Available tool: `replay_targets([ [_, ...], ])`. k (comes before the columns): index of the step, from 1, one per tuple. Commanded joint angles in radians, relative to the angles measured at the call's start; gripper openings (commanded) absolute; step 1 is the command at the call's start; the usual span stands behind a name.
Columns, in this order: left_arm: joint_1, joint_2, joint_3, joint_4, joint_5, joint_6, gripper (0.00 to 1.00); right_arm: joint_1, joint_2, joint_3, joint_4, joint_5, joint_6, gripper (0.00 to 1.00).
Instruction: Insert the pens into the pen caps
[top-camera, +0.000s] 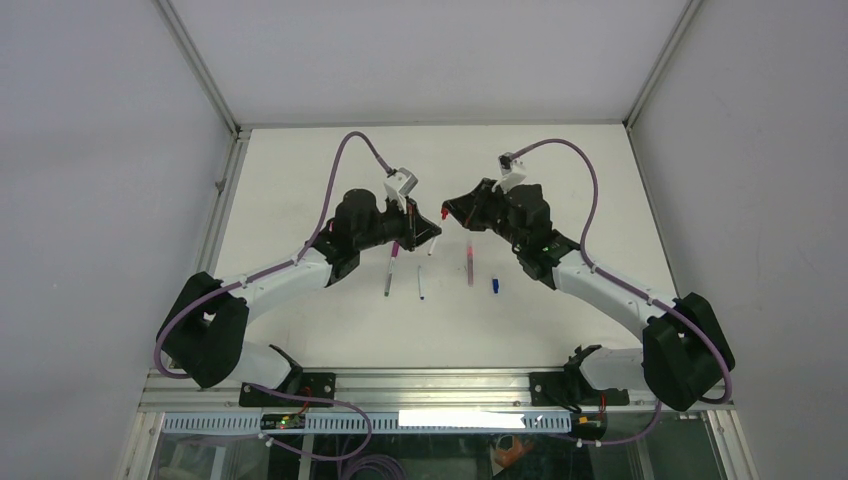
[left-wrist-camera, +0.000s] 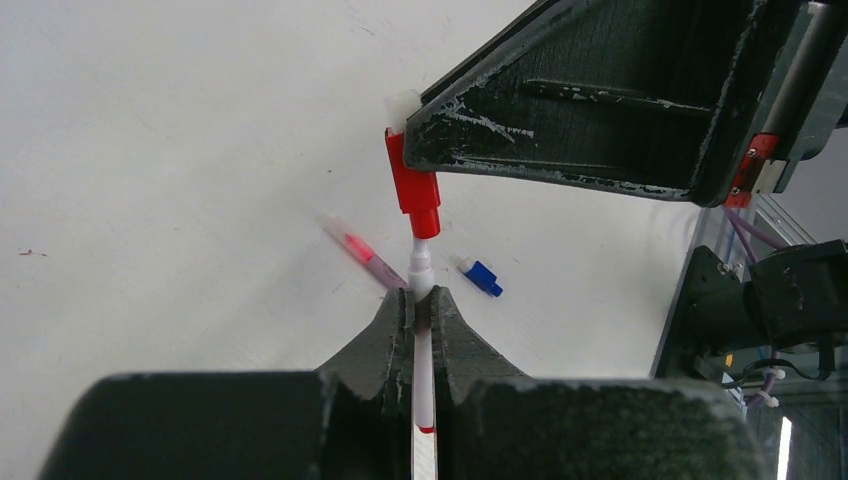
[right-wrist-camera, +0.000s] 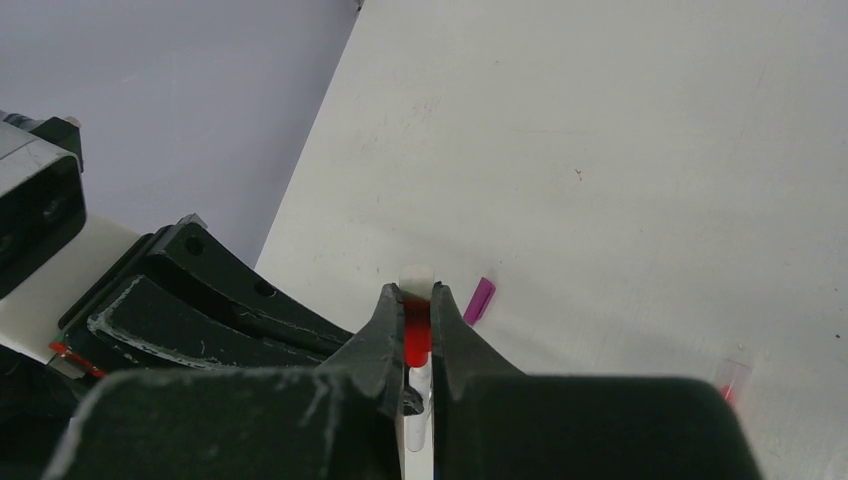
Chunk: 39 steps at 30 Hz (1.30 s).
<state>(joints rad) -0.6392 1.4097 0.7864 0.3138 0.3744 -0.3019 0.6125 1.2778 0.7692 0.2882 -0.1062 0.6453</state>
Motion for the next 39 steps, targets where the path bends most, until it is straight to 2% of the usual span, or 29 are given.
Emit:
replay_targets([
  [1,0.015,-0.025,0.073,0.115,0.027,-0.016,0.00,0.023,0.006,-0.022,-0.009,-0.005,-0.022,0.00],
  [20,0.015,-0.019,0.102,0.075,0.064,-0.018,0.00,0.027,0.037,-0.042,0.034,0.058,-0.057,0.00],
  [27,0.016,-0.019,0.100,0.086,0.020,0.000,0.00,0.027,0.049,-0.033,0.023,0.017,-0.035,0.00],
  [32,0.018,0.009,0.111,0.164,-0.053,0.013,0.00,0.028,0.045,-0.061,0.034,-0.001,0.019,0.00],
  [39,0.018,0.107,0.213,0.260,-0.047,0.032,0.00,0.043,0.049,-0.076,0.048,-0.011,0.054,0.00],
])
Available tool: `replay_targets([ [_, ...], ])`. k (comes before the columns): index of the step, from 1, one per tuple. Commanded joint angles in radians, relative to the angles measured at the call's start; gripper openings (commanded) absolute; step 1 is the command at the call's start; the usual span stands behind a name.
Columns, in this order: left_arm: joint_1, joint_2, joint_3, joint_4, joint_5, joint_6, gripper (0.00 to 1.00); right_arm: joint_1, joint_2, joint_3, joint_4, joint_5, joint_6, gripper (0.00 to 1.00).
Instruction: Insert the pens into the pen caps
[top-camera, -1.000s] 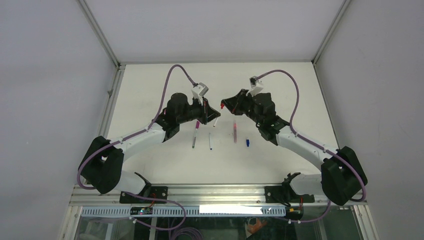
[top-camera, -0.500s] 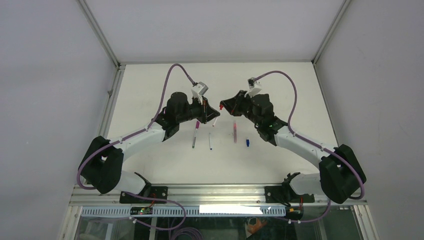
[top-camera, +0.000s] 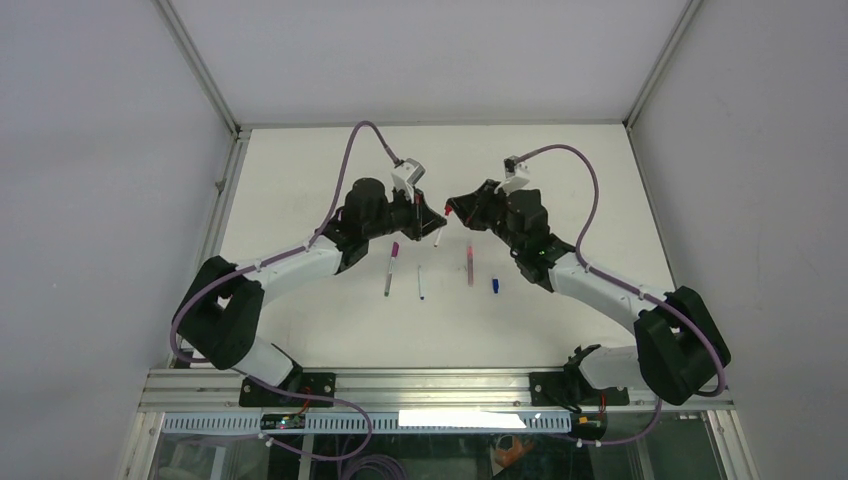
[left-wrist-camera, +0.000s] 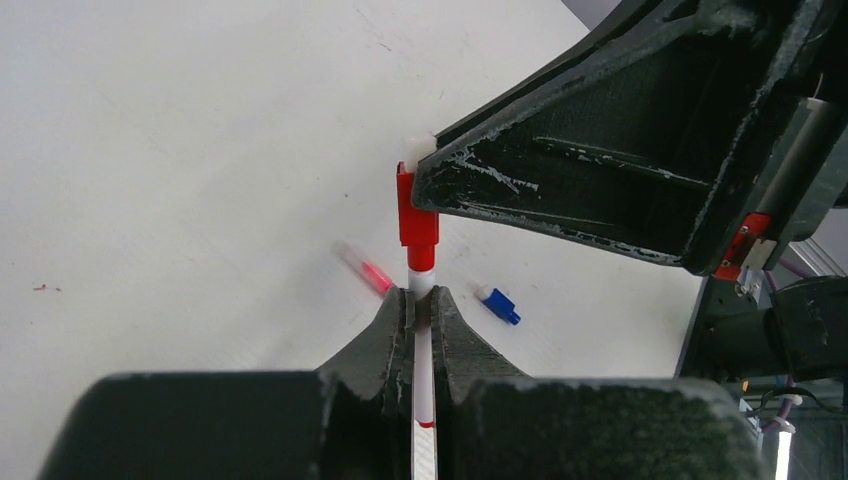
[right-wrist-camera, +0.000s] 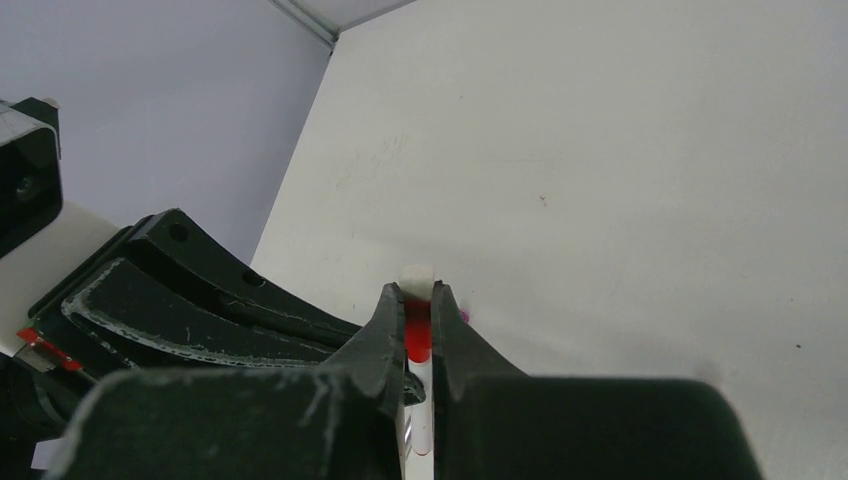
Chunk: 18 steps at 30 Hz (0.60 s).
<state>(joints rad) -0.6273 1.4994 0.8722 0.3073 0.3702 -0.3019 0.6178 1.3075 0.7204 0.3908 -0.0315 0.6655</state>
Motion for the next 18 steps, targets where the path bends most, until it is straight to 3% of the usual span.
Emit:
replay_targets([
  [1,0.006,0.022,0.142,0.265,-0.045,0.038,0.00,0.040,0.019,-0.028,-0.057,-0.085,0.035,0.00],
  [8,0.013,0.042,0.228,0.227,-0.059,0.126,0.00,0.053,0.031,-0.031,-0.096,-0.086,0.031,0.00],
  [18,0.014,0.055,0.322,0.191,-0.111,0.210,0.00,0.086,0.103,0.067,-0.334,-0.027,0.007,0.00],
])
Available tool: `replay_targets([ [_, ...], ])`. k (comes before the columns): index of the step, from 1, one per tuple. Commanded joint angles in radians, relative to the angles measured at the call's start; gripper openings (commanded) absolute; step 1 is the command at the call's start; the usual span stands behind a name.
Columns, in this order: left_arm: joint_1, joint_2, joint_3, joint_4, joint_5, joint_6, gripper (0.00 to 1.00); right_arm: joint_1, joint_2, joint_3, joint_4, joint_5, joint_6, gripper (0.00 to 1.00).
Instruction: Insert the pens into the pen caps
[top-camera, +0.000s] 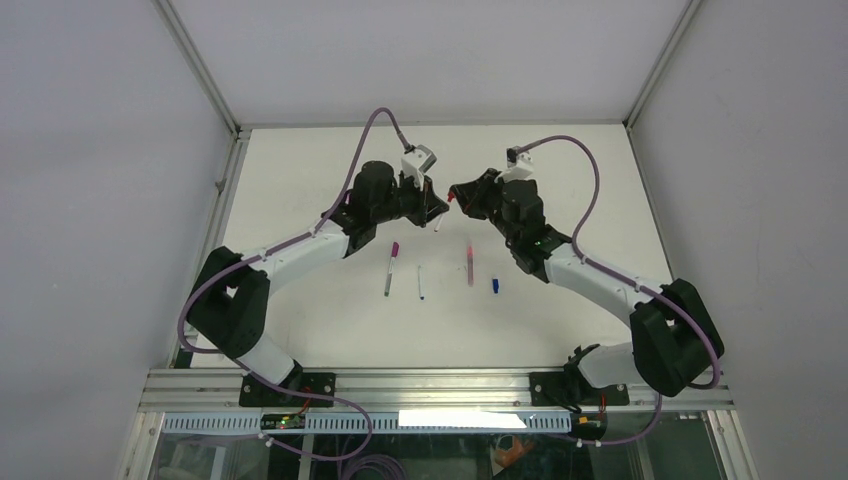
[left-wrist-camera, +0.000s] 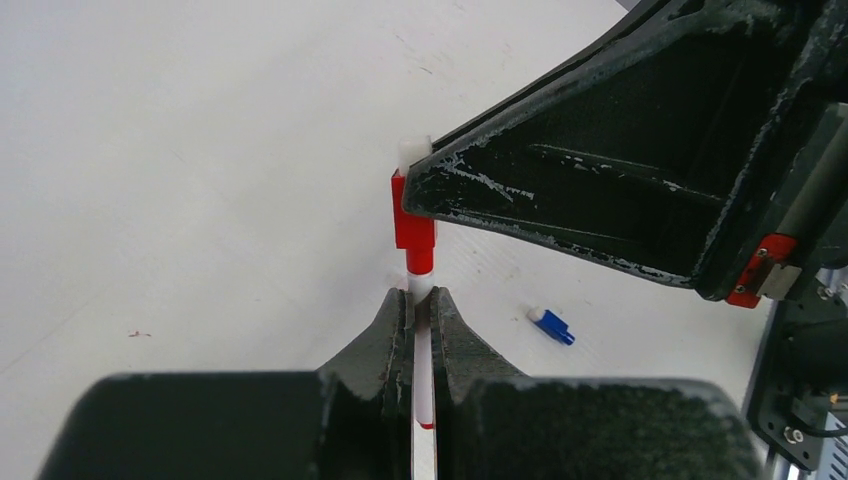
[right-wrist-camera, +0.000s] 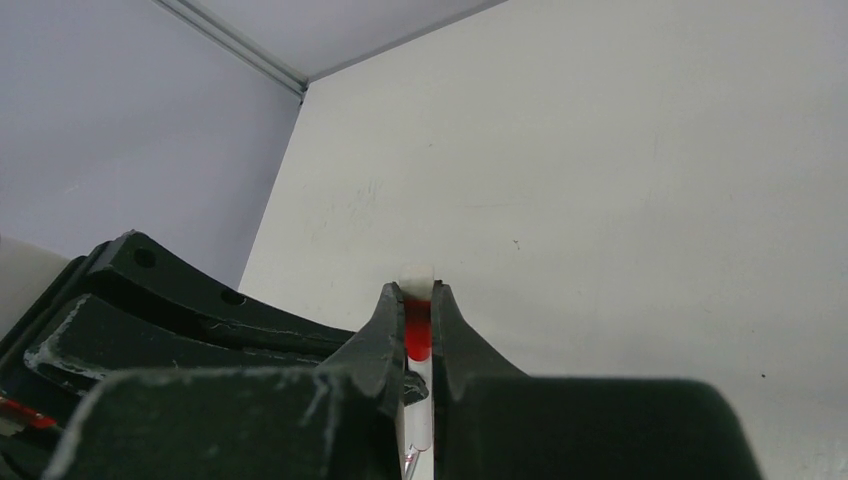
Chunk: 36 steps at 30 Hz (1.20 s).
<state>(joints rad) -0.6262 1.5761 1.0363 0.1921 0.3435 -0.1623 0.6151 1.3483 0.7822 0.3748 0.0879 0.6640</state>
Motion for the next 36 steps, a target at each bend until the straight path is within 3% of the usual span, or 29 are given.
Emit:
replay_targets([
  [1,0.013,-0.020,0.170,0.303,-0.088,0.078,0.00,0.093,0.069,0.015,-0.341,-0.139,0.008,0.00],
  [11,0.013,0.003,0.227,0.322,-0.130,0.099,0.00,0.130,0.141,0.065,-0.451,-0.119,0.027,0.00],
  [36,0.010,0.034,0.271,0.467,-0.212,0.127,0.00,0.172,0.213,0.083,-0.472,-0.120,0.056,0.00],
])
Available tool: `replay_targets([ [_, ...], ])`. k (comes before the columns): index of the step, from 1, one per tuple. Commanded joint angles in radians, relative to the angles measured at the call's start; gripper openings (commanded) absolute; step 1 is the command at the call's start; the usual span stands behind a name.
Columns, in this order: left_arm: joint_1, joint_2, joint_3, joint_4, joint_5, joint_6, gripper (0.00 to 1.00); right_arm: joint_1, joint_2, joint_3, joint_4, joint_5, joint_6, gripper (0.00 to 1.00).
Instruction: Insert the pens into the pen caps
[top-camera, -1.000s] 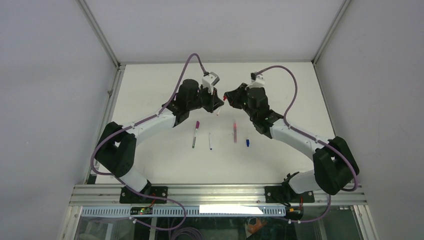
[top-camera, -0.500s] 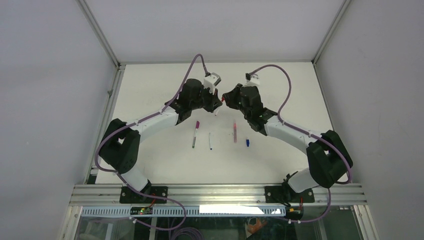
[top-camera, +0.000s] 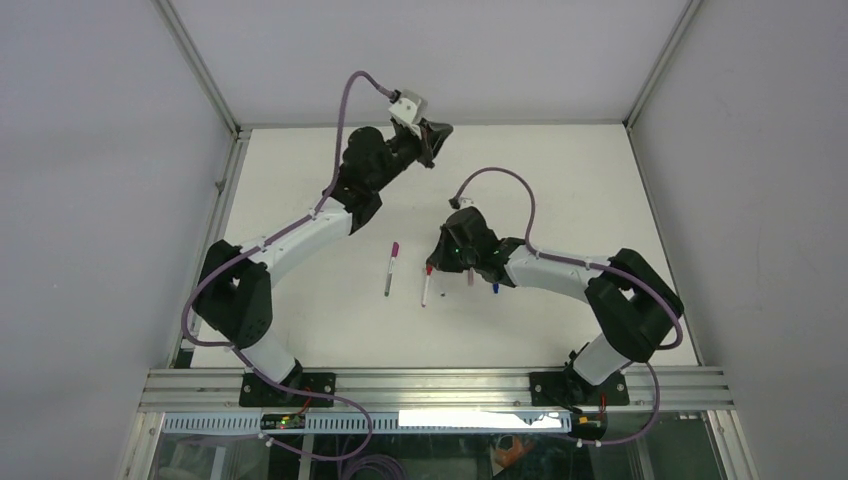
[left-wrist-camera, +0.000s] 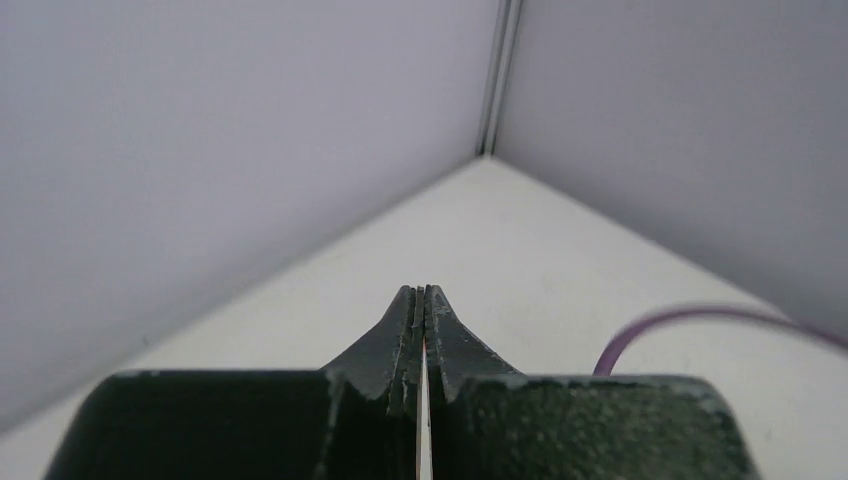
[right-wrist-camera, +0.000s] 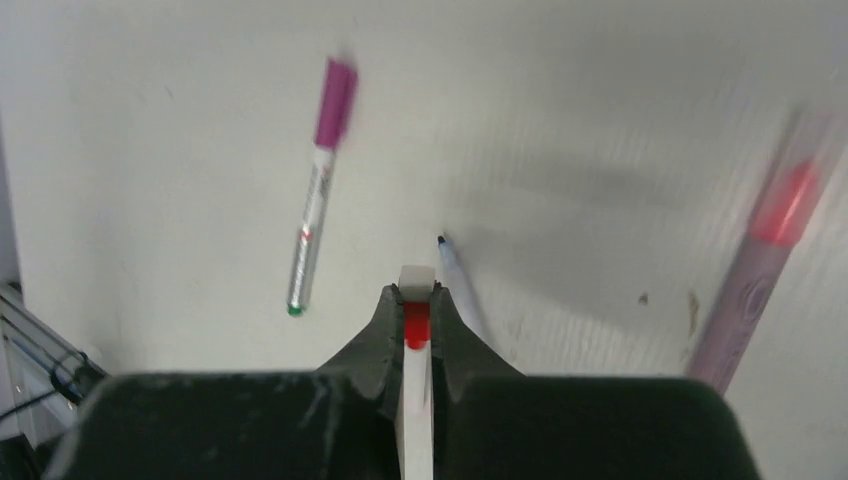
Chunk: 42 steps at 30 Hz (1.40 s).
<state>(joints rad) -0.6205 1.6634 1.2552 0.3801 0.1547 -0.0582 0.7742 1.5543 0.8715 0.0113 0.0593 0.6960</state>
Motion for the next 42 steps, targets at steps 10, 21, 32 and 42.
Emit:
replay_targets([
  [10,0.004,-0.110,-0.019,0.129,-0.101,0.039,0.00,0.007,0.007,0.003,-0.117,-0.041,0.004,0.00],
  [21,0.005,-0.408,-0.406,-0.160,-0.071,-0.005,0.39,-0.109,-0.087,0.044,-0.065,-0.002,-0.052,0.00],
  [32,-0.002,-0.387,-0.523,-0.056,0.199,-0.211,0.45,-0.164,-0.127,0.094,-0.019,-0.026,-0.049,0.00],
  [42,-0.025,-0.220,-0.458,-0.021,0.262,-0.233,0.46,-0.165,-0.180,0.093,0.007,-0.018,-0.056,0.00],
])
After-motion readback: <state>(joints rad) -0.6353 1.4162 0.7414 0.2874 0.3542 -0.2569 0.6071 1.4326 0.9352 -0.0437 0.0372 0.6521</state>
